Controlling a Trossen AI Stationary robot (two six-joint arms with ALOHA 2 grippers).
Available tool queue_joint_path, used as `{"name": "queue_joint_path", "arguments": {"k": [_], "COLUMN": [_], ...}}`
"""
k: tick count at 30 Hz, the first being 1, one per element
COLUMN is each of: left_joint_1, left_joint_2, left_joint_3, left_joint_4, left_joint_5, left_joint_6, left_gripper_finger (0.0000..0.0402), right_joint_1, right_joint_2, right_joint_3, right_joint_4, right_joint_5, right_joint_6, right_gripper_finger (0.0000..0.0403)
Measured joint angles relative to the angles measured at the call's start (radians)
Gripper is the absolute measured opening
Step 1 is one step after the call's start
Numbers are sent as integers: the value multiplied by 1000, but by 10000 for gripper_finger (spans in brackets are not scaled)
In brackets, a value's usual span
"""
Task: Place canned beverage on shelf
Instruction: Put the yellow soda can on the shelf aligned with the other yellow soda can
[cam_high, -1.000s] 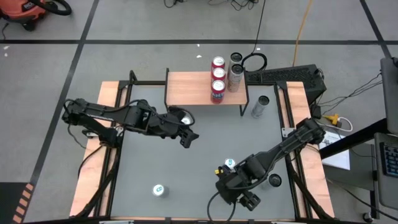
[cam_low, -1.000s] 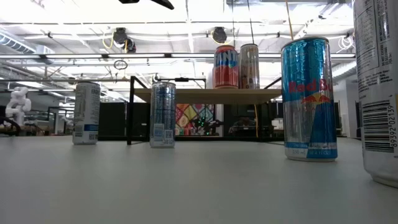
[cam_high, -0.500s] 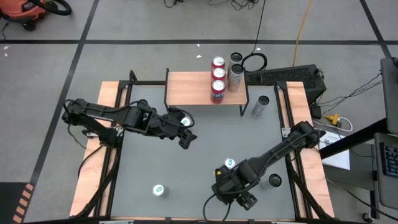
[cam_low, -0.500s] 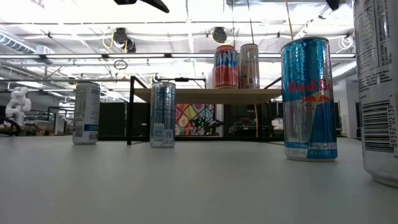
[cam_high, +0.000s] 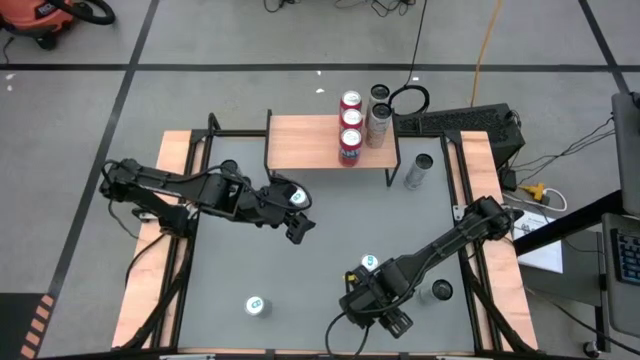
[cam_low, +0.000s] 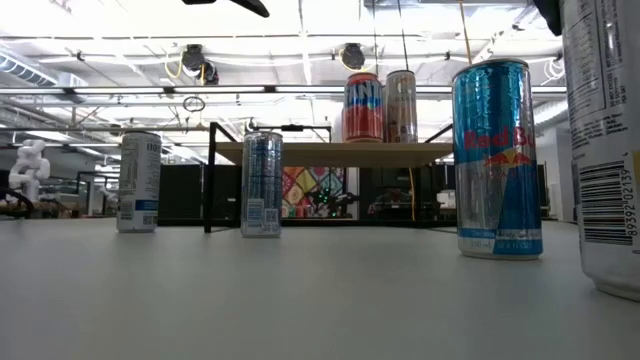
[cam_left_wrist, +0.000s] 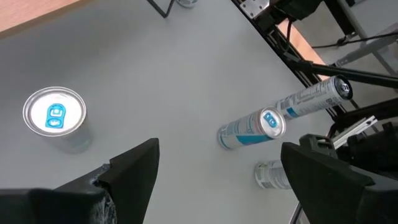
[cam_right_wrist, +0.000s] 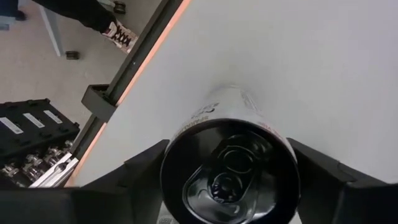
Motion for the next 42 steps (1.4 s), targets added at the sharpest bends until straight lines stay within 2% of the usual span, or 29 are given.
{"name": "queue_joint_path", "arguments": {"k": [6,14,21,28,32,38,42], "left_joint_1": [-6,-34,-68,-109,-146,-195,-209], "left_joint_2": [0,0,0,0,-4,-6,-6], "left_joint_3": [0,0,0,0,1,38,46], "left_joint_4": [-1,0,20,125,262,395,423], "left_joint_5": [-2,-5,-9,-18,-44,-97,-136], "left_joint_6": [-2,-10,-34,-26,31,219,325], "left_gripper_finger": [338,338,338,338,338,338,338], "right_joint_1": [0,-1,-28,-63,-89,-141,-185], "right_joint_2": [-2,-1,-2,-2,-28,-138,-201], "right_joint_3": [1,55,226,451,545,539,539], "right_joint_4": [-5,-76,-204,-348,-377,-366,-351], "right_joint_5": [2,2,1,0,-3,-1,3], "right_joint_6": [8,103,188,217,260,345,380], "right_gripper_finger": [217,210,209,208,208,208,208]}}
